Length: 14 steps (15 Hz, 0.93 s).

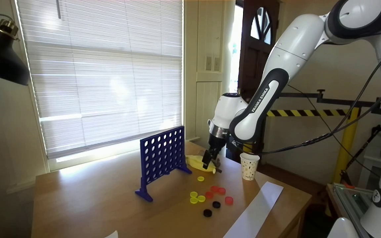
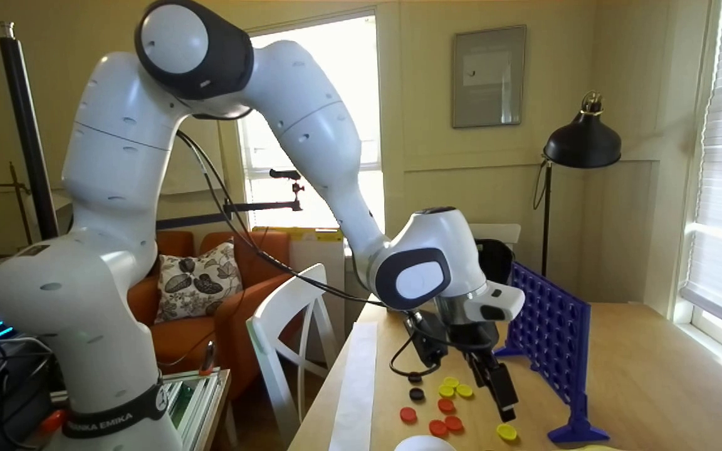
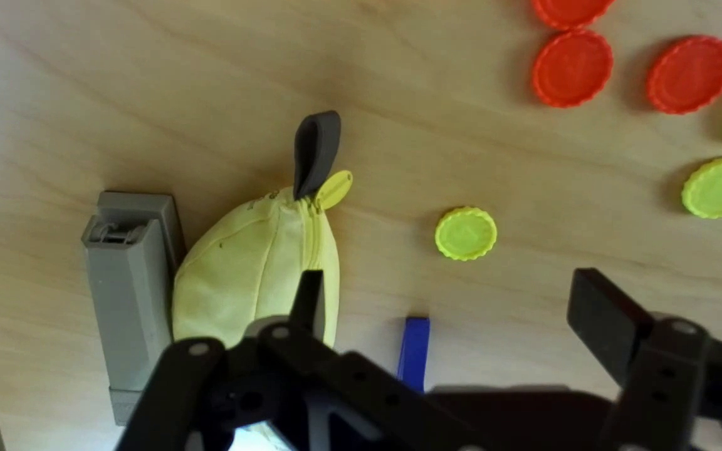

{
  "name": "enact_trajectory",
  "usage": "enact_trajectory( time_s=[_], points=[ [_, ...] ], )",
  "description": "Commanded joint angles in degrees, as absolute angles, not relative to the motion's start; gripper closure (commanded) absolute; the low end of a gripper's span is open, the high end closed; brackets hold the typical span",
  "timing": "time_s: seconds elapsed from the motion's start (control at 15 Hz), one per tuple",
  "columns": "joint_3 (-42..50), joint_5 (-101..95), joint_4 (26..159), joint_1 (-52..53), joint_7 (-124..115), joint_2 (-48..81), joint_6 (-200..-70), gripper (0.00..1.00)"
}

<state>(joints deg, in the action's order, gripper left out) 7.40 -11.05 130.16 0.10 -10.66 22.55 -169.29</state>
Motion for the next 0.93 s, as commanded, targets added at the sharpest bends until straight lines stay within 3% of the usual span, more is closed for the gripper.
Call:
enact_trajectory(
  time_s=[0.0, 0.87],
  points=[
    [5.8, -7.8, 126.8, -0.8, -6.7, 26.5, -169.8, 0.00],
    [2.2, -3.9, 124.8, -4.0, -2.8, 32.0, -177.1, 0.00]
  ],
)
